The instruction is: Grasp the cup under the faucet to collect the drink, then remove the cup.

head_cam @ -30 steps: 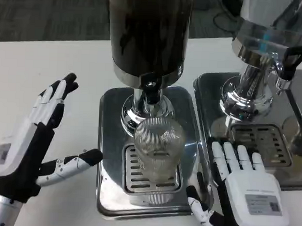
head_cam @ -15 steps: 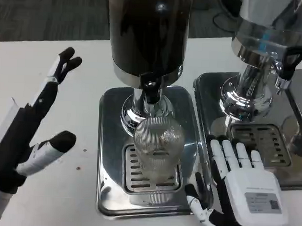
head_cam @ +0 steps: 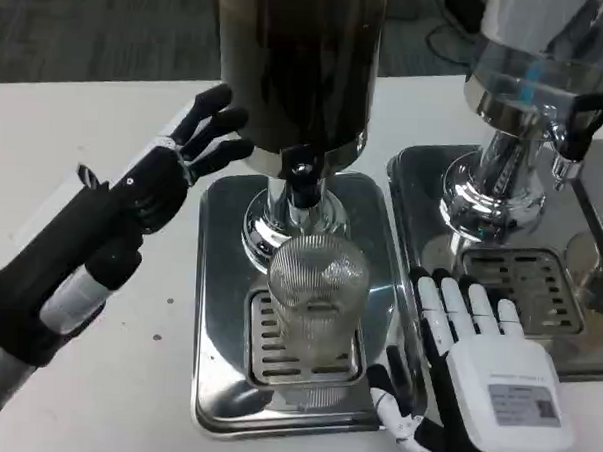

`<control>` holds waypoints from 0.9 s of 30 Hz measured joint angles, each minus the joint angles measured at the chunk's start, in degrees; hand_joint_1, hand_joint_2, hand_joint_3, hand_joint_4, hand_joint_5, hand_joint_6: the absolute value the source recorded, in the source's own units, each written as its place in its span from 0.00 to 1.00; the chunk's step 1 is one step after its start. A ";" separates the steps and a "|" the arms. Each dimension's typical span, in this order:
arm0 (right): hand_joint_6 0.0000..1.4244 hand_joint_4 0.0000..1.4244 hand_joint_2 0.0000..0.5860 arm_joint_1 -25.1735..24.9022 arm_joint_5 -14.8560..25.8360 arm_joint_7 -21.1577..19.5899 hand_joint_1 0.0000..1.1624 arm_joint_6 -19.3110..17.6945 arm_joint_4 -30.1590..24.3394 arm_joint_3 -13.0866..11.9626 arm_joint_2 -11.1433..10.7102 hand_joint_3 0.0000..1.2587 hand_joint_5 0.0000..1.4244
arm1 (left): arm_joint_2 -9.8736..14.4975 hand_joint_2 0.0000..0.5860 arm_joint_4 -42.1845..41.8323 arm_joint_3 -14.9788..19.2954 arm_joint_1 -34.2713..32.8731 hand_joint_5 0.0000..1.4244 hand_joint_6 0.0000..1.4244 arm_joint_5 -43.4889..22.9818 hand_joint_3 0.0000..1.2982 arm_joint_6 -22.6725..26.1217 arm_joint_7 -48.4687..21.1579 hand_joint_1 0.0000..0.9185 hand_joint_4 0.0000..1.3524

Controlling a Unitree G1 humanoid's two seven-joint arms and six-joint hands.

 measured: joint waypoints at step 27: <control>0.00 0.00 0.62 0.34 1.14 -1.23 0.12 0.17 0.91 -0.17 1.05 0.00 0.00 | -6.94 0.13 1.05 3.83 -7.05 0.18 0.14 7.04 0.12 7.00 -8.68 0.00 0.02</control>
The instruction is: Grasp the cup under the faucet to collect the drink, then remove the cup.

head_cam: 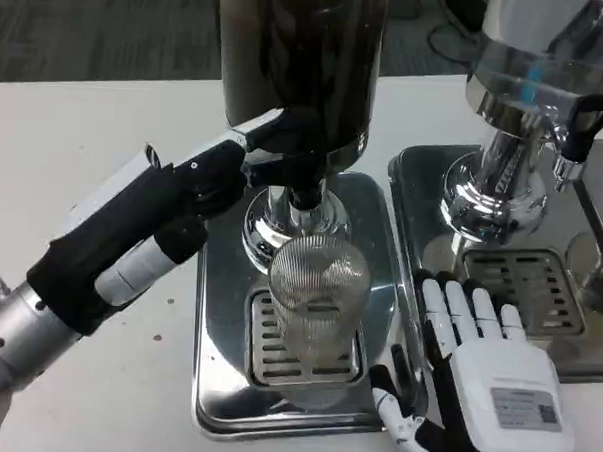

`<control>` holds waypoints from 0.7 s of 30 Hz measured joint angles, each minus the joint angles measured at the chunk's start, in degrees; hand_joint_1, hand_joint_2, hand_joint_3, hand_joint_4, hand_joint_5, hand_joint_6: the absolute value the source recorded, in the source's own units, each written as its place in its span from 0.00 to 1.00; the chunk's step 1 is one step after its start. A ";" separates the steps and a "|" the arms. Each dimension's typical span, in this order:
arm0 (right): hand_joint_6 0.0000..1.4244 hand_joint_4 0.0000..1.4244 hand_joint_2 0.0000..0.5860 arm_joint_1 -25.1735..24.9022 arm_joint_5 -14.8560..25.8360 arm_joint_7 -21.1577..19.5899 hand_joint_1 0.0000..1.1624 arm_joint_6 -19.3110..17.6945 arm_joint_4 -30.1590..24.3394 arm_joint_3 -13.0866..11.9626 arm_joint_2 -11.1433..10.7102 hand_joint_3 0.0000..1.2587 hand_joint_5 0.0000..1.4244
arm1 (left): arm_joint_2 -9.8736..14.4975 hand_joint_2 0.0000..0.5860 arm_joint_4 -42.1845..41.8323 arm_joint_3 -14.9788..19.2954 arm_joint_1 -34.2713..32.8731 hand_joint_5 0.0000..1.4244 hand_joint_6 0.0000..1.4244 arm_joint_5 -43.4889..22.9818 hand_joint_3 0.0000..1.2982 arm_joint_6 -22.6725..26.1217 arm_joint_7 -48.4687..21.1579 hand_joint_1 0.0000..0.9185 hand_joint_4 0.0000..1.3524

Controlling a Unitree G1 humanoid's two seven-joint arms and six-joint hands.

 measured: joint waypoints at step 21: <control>0.00 0.00 0.54 -0.14 1.04 -1.02 0.17 0.07 0.18 -0.11 0.73 0.00 0.00 | 4.81 0.14 -6.75 -0.07 0.13 0.17 0.11 25.31 0.13 -12.42 11.65 0.00 0.01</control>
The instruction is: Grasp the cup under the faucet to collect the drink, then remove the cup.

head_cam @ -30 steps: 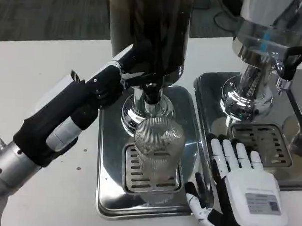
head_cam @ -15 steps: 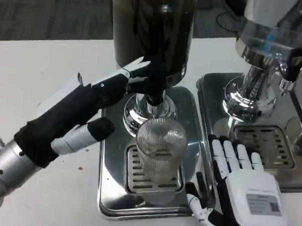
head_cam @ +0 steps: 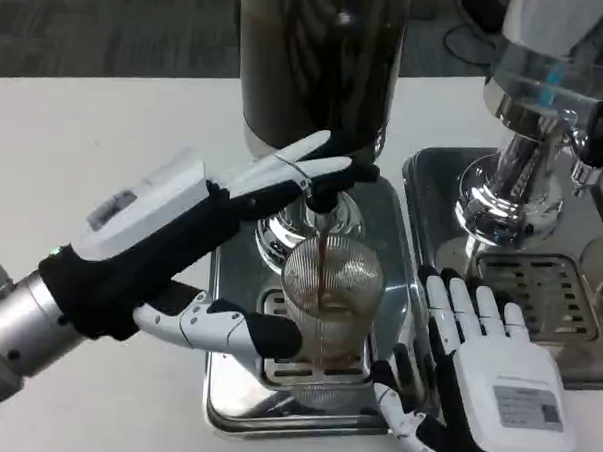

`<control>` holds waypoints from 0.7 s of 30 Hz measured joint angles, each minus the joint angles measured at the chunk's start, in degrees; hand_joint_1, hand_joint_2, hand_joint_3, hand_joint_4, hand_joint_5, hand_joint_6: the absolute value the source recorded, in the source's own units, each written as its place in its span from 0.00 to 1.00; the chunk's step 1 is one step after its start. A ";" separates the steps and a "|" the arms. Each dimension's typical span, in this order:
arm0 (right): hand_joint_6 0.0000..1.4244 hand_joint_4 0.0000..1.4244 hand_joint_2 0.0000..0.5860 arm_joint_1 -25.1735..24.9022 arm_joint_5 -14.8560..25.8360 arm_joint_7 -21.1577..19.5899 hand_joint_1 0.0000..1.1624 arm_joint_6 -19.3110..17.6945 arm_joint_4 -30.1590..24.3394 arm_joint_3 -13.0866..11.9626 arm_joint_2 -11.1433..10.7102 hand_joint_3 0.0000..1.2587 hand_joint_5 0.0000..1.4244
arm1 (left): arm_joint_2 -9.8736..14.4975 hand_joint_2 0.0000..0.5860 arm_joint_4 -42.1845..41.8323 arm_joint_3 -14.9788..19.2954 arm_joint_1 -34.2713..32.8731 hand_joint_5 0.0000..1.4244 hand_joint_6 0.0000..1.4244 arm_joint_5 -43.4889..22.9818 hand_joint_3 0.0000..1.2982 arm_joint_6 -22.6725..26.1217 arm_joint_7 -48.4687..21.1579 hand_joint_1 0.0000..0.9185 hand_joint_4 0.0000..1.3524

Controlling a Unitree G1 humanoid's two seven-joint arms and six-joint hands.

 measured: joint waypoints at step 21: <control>0.04 0.00 0.35 -3.37 37.40 13.74 0.54 -12.28 -1.02 -9.50 1.86 0.00 0.00 | 4.07 0.14 0.13 -3.73 0.02 0.17 0.11 4.28 0.13 -2.28 7.76 0.00 0.01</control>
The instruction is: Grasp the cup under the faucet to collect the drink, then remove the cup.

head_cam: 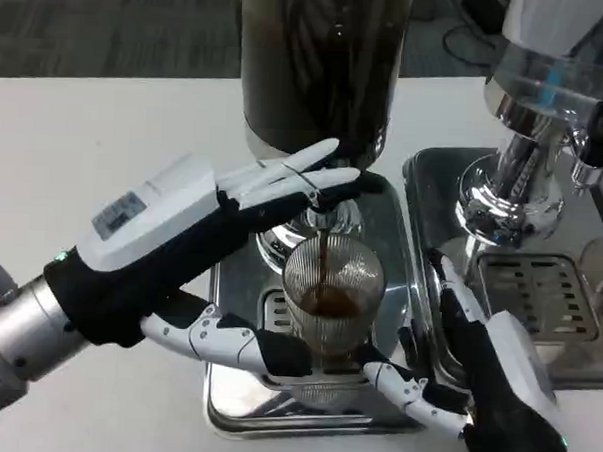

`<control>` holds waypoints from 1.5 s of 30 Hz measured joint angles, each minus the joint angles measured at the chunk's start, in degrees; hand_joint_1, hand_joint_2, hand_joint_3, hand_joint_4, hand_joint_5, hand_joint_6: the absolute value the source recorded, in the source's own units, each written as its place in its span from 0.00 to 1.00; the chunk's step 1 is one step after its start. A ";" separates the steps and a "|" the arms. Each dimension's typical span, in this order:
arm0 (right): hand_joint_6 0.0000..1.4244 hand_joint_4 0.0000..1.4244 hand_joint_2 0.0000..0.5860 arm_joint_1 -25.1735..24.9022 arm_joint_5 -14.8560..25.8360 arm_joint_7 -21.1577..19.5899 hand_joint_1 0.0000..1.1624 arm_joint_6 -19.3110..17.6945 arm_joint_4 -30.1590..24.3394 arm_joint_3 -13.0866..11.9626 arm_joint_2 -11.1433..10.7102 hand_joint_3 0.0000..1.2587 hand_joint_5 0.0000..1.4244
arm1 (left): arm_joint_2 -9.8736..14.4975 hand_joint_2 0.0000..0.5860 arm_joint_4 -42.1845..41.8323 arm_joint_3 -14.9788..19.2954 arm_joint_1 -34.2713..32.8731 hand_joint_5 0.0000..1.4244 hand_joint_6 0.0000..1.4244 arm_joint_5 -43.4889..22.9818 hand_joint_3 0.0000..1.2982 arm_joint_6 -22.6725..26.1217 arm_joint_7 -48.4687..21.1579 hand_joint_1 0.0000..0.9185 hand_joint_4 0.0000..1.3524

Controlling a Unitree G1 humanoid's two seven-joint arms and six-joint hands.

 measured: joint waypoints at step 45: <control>0.05 0.00 0.35 -8.76 6.34 3.09 0.55 -11.19 13.86 -0.18 3.60 0.00 0.00 | 2.37 0.16 -3.03 0.39 3.42 0.17 0.07 0.01 0.13 1.89 3.38 0.00 0.00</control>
